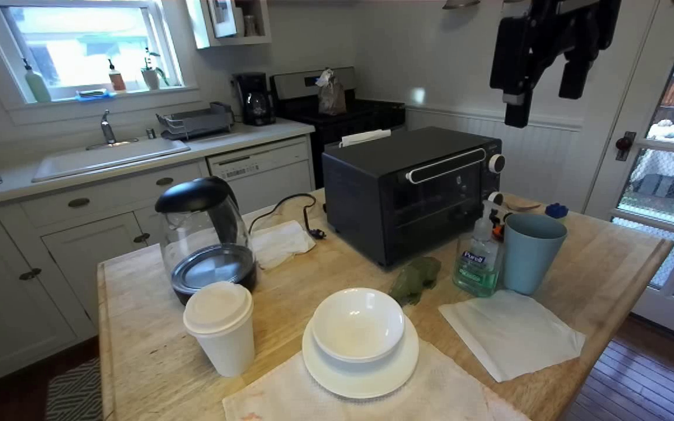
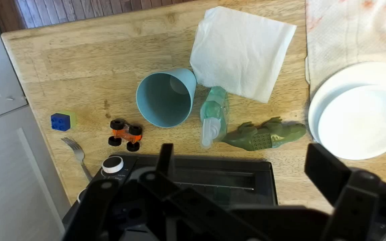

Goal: Lay the blue cup on the kitchen counter, pick up the blue cup and place it upside down on the black oven

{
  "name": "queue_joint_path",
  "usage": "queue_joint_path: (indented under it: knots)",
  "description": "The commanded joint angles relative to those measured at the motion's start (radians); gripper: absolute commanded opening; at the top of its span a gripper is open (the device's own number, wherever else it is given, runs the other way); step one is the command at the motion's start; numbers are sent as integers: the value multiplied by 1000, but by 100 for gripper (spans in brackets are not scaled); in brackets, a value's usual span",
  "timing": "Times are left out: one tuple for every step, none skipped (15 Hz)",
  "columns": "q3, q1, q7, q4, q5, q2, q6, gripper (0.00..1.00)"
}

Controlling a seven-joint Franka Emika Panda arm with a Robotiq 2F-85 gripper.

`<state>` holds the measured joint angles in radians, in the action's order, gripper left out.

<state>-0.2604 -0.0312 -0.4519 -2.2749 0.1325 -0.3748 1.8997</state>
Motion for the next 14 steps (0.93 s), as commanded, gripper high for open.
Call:
queue_joint_path:
  knots:
    - [24,27,-8,2,9,3,-4,100]
    - [19,14,-30,-5,41,12,12,100]
    - [29,11,-14,-1,42,30,1,100]
    - [46,-2,-6,5,47,64,-6,100]
    - [60,-14,-15,-2,60,78,5,100]
    - [83,-14,4,-4,50,90,-1,100]
    - [108,-16,30,-12,46,99,8,100]
    - [131,-19,50,-19,44,111,15,100]
    - [152,-23,63,-28,46,121,33,100]
    - [176,-27,77,-31,28,134,30,100]
    - [190,-30,75,-40,29,136,29,100]
    - [204,-32,79,-48,31,139,30,100]
    - [218,-35,86,-50,29,143,26,100]
    - [233,-37,104,-51,19,146,22,100]
